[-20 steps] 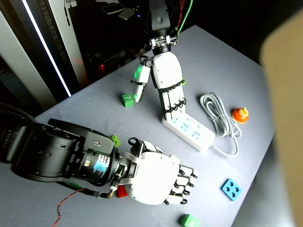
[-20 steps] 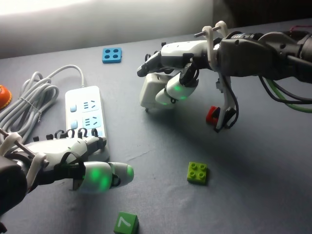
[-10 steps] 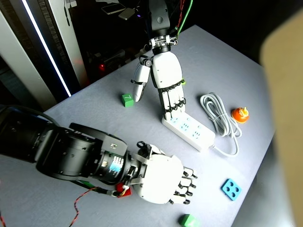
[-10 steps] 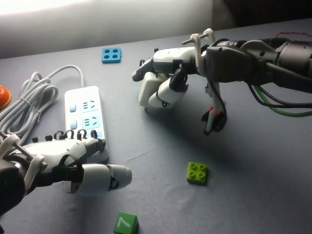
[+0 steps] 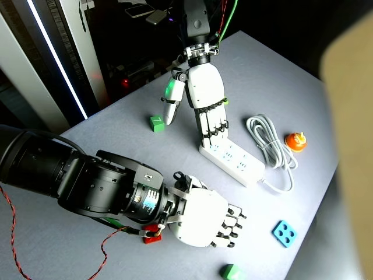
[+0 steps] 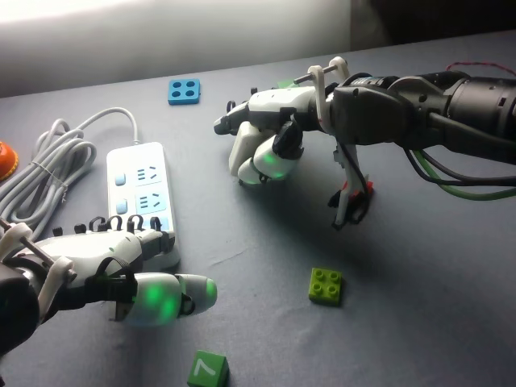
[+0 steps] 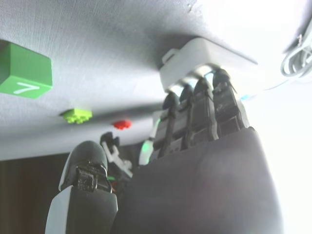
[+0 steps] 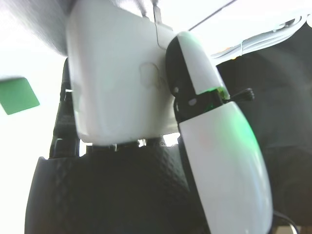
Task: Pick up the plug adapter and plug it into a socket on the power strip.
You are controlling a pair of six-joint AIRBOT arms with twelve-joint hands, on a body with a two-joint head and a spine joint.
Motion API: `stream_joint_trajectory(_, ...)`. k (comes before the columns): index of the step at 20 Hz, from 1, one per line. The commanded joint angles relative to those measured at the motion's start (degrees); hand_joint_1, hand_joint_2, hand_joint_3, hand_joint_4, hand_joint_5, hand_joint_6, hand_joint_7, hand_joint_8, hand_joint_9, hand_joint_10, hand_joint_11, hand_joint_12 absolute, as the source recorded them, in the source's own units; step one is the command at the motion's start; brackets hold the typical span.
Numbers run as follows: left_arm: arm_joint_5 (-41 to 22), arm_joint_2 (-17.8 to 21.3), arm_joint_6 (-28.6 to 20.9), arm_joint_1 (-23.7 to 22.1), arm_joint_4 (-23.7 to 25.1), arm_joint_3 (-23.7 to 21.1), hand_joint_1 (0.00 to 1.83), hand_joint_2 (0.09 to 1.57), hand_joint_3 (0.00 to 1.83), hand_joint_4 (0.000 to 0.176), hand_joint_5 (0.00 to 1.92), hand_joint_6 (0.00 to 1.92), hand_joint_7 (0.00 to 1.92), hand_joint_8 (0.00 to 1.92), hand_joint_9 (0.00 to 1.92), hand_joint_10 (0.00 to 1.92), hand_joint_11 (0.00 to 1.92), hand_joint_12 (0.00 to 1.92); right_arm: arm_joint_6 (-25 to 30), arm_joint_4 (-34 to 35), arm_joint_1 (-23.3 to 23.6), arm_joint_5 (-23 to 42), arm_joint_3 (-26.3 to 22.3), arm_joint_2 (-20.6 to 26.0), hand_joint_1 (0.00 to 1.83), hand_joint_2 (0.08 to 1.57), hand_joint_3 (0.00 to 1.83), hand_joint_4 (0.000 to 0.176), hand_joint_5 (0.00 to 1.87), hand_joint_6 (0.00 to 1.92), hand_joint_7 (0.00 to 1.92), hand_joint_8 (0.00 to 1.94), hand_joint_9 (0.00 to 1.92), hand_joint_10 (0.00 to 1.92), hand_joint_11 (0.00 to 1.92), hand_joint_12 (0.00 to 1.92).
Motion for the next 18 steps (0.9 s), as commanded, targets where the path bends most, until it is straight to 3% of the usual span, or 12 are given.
stream_joint_trajectory(1, 0.54, 0.23, -0.13, 0.05, 0.27, -0.31, 0.0, 1.22, 0.0, 0.0, 0.04, 0.0, 0.06, 0.0, 0.03, 0.0, 0.0, 0.0, 0.04, 0.34, 0.32, 5.42, 0.23, 0.24, 1.02, 1.25, 0.01, 0.0, 0.26, 0.02, 0.23, 0.0, 0.22, 0.0, 0.0, 0.72)
stream_joint_trajectory(4, 0.54, 0.3, -0.14, 0.07, 0.27, -0.2, 0.0, 1.23, 0.0, 0.0, 0.05, 0.0, 0.07, 0.0, 0.04, 0.0, 0.0, 0.0, 0.04, 0.27, 0.43, 5.63, 0.23, 0.23, 1.07, 1.22, 0.0, 0.0, 0.26, 0.01, 0.26, 0.01, 0.25, 0.01, 0.0, 0.76)
stream_joint_trajectory(9, 0.41, 0.46, -0.17, 0.11, 0.27, -0.12, 0.0, 1.22, 0.0, 0.0, 0.05, 0.0, 0.07, 0.0, 0.04, 0.0, 0.0, 0.0, -0.03, -0.18, 0.22, 5.81, 0.23, 0.41, 0.96, 1.29, 0.01, 0.0, 0.21, 0.01, 0.18, 0.0, 0.18, 0.0, 0.0, 0.6)
stream_joint_trajectory(17, -0.19, 0.47, -0.34, -0.22, 0.27, 0.27, 0.0, 1.23, 0.0, 0.0, 0.03, 0.0, 0.04, 0.0, 0.02, 0.0, 0.0, 0.0, -0.04, -0.79, 0.43, 6.3, 0.23, 0.64, 1.06, 1.23, 0.0, 0.0, 0.3, 0.01, 0.28, 0.01, 0.27, 0.02, 0.0, 0.85)
stream_joint_trajectory(18, -0.19, 0.47, -0.34, -0.21, 0.27, 0.25, 0.0, 1.22, 0.0, 0.0, 0.03, 0.0, 0.04, 0.0, 0.01, 0.0, 0.0, 0.0, -0.04, -0.81, 0.43, 6.31, 0.23, 0.67, 1.17, 1.17, 0.0, 0.0, 0.44, 0.02, 0.47, 0.02, 0.44, 0.03, 0.03, 1.11)
